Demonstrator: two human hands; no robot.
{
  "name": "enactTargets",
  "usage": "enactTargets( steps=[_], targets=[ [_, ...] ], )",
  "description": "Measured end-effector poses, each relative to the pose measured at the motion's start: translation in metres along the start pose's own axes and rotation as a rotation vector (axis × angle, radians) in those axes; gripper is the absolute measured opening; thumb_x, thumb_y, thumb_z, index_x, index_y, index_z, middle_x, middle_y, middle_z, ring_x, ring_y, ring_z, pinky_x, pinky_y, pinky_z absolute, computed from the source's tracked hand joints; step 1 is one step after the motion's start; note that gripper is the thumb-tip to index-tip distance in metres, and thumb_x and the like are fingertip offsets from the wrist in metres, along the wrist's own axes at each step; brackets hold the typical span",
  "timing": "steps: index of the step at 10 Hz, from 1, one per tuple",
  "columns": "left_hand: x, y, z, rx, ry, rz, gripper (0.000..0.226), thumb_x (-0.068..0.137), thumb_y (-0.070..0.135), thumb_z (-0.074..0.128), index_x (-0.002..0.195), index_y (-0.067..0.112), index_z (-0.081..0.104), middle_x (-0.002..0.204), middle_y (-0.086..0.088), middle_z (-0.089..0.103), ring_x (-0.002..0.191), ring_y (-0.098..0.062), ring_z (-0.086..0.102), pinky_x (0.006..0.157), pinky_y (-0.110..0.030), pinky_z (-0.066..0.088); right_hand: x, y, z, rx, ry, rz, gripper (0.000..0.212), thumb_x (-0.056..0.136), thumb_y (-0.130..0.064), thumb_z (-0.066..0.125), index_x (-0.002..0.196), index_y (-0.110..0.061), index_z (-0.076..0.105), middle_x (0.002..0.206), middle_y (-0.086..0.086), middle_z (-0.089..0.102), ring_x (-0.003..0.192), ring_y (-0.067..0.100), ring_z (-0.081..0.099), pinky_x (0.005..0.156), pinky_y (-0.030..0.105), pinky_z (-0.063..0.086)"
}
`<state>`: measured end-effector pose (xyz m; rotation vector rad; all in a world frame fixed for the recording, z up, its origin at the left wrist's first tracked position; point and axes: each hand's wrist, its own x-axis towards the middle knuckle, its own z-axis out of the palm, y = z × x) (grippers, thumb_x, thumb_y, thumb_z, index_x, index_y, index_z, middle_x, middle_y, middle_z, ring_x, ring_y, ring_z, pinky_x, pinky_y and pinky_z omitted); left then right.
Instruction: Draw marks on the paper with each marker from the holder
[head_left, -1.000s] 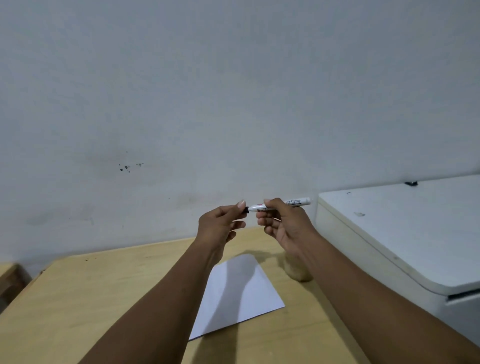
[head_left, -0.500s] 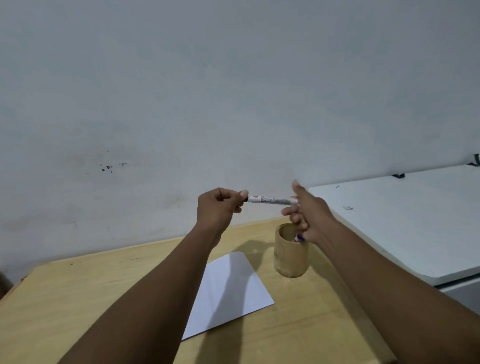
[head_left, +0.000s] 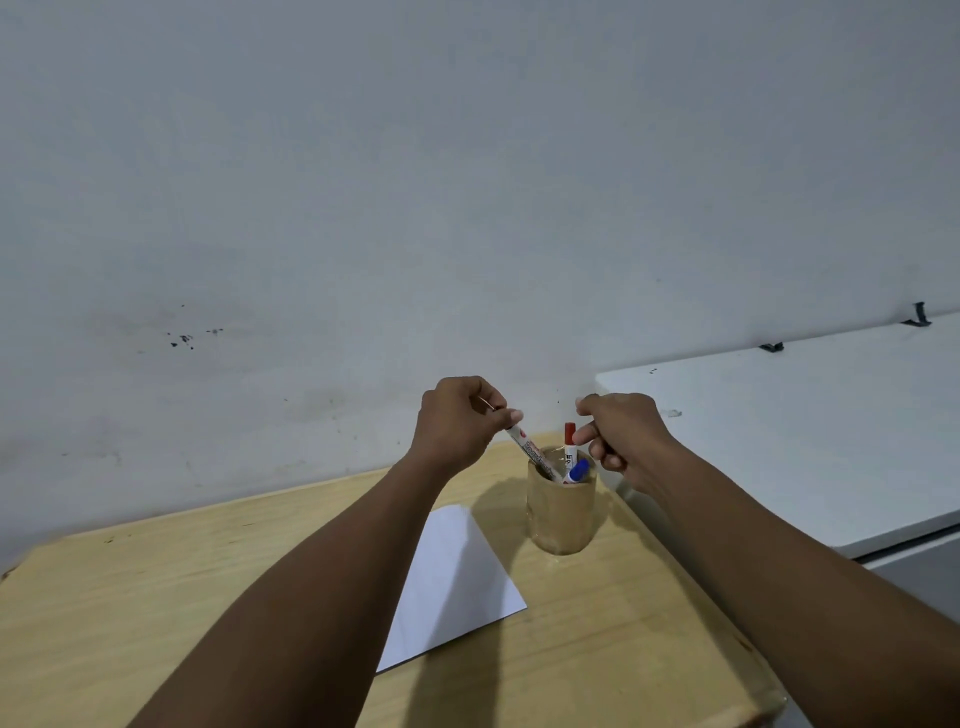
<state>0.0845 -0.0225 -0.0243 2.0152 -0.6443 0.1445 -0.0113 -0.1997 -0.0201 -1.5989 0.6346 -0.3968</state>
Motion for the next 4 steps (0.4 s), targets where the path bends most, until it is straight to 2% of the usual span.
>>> enactTargets(
  steps=[1, 2, 4],
  targets=[
    [-0.003, 0.003, 0.009, 0.090, -0.076, 0.020, 0.023, 0.077, 0.031, 0.089, 0.082, 0.015, 0.074, 0.076, 0.001, 0.072, 0.069, -0.013, 0.062, 0.064, -0.028, 0.049, 0.004, 0.004, 0.005, -0.053, 0.009, -0.027, 0.021, 0.098, -0.015, 0.057, 0.106, 0.002, 0.067, 0.070, 0.015, 0.070, 0.037, 0.016, 0.046, 0.035, 0.020, 0.030],
    [-0.003, 0.003, 0.016, 0.138, -0.152, 0.019, 0.031, 0.076, 0.037, 0.089, 0.094, 0.016, 0.076, 0.082, 0.000, 0.076, 0.079, -0.016, 0.070, 0.063, -0.024, 0.048, 0.008, 0.005, 0.006, -0.076, 0.011, -0.053, 0.021, 0.097, -0.015, 0.058, 0.104, 0.002, 0.068, 0.070, 0.014, 0.072, 0.036, 0.015, 0.048, 0.036, 0.020, 0.031],
    [-0.009, 0.010, 0.007, 0.142, -0.159, -0.002, 0.043, 0.084, 0.048, 0.079, 0.113, 0.016, 0.076, 0.103, -0.003, 0.078, 0.095, -0.017, 0.071, 0.066, -0.019, 0.048, 0.002, -0.006, 0.007, -0.119, 0.014, -0.098, 0.019, 0.096, -0.016, 0.059, 0.101, -0.001, 0.068, 0.069, 0.011, 0.072, 0.043, 0.017, 0.052, 0.042, 0.024, 0.037]
  ],
)
